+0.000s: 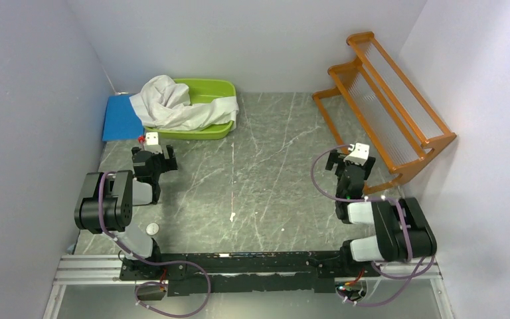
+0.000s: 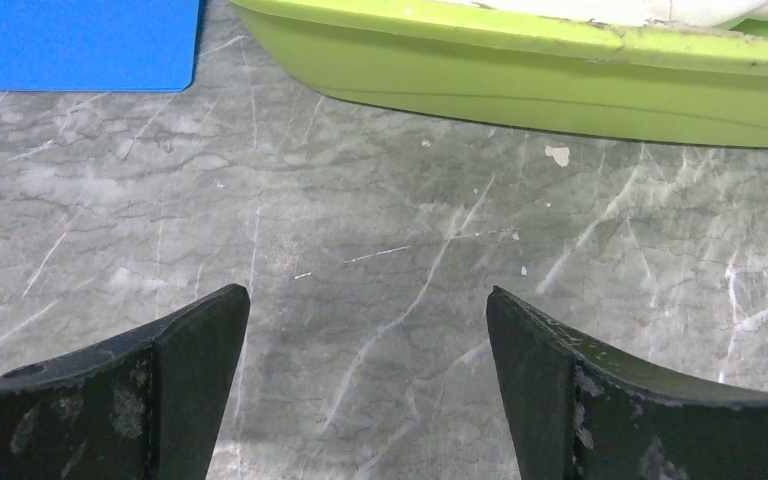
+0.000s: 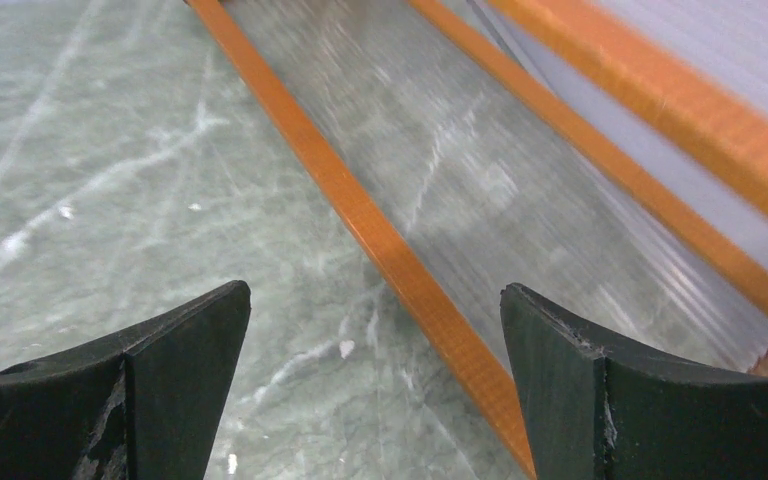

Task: Pin the brooch onto the clothing
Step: Pick up the clothes from the bin.

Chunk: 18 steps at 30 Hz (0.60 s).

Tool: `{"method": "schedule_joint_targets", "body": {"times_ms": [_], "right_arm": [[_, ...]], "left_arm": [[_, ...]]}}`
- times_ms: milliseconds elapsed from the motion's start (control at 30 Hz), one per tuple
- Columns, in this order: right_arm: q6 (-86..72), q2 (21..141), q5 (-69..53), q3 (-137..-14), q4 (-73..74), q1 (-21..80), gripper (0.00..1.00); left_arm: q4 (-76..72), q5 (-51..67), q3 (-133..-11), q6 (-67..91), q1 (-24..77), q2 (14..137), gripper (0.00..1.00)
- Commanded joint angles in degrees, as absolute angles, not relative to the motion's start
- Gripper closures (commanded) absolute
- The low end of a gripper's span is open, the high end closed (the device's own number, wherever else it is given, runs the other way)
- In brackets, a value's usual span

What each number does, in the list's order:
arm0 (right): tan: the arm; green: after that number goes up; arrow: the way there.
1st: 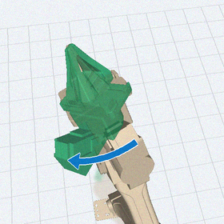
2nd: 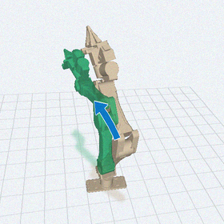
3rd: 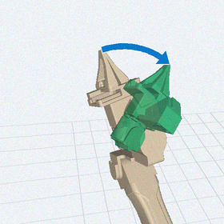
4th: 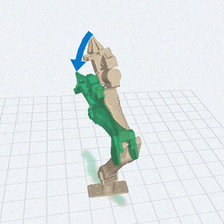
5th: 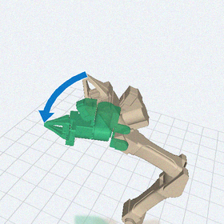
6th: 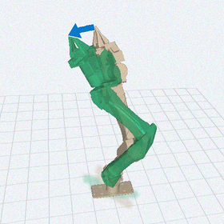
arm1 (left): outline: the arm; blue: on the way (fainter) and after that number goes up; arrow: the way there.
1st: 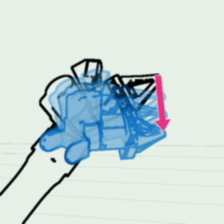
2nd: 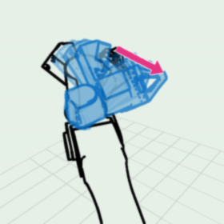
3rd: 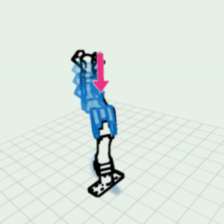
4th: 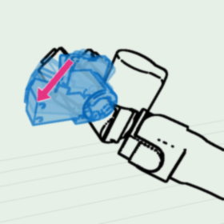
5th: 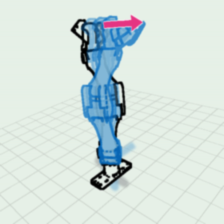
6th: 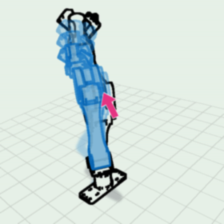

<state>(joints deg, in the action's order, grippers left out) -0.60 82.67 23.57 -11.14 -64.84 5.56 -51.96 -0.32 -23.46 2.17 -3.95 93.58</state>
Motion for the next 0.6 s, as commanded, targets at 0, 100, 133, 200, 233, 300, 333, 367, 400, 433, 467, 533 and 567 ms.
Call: {"method": "schedule_joint_targets", "body": {"times_ms": [0, 100, 133, 200, 233, 300, 333, 367, 400, 433, 467, 533, 567], "right_arm": [[3.0, 69.5, 17.5, -15.6, -50.4, 7.2, 0.00], [-1.6, 63.2, 14.8, -23.8, -31.0, 7.3, 0.00], [-2.4, 62.1, 12.9, -26.1, -26.5, 7.3, 0.00], [-4.0, 60.7, 8.9, -30.1, -19.0, 7.3, 0.00], [-5.0, 60.2, 7.7, -31.3, -16.1, 7.3, 0.00], [-6.2, 59.4, 5.2, -33.0, -11.3, 7.3, 0.00], [-6.6, 59.1, 4.1, -33.7, -9.2, 7.3, 0.00], [-6.8, 58.8, 3.4, -34.4, -7.1, 7.3, 0.00], [-6.9, 58.5, 3.0, -35.0, -5.3, 7.3, 0.00], [-7.4, 58.2, 3.2, -35.6, -3.0, 7.3, 0.00], [-8.1, 58.1, 3.6, -36.3, -0.6, 7.3, 0.00], [-10.8, 57.9, 5.3, -36.9, 2.1, 7.2, 0.00], [-12.4, 58.0, 6.0, -37.4, 4.0, 7.2, 0.00]], "left_arm": [[-53.1, -3.2, -23.5, 2.7, -4.3, 92.4, 0.06], [-32.1, -5.9, -29.1, 6.2, -4.3, 83.7, 0.06], [-24.8, -8.0, -32.4, 9.0, -4.2, 81.1, 0.06], [-10.7, -10.6, -37.8, 13.9, -4.2, 78.3, 0.06], [-6.6, -9.8, -39.5, 14.5, -4.2, 77.2, 0.06], [0.4, -7.3, -41.9, 15.7, -4.2, 74.7, 0.06], [4.0, -6.9, -42.8, 17.3, -4.3, 72.6, 0.06], [8.0, -7.4, -43.7, 19.9, -4.2, 71.0, 0.06], [11.8, -8.2, -44.5, 22.9, -4.2, 69.3, 0.06], [15.3, -9.1, -45.2, 25.3, -4.3, 67.5, 0.06], [18.4, -10.0, -45.8, 28.3, -4.3, 65.9, 0.06], [23.8, -11.7, -46.7, 33.2, -4.3, 62.8, 0.06], [26.3, -12.3, -47.1, 35.8, -4.3, 61.6, 0.06]]}}
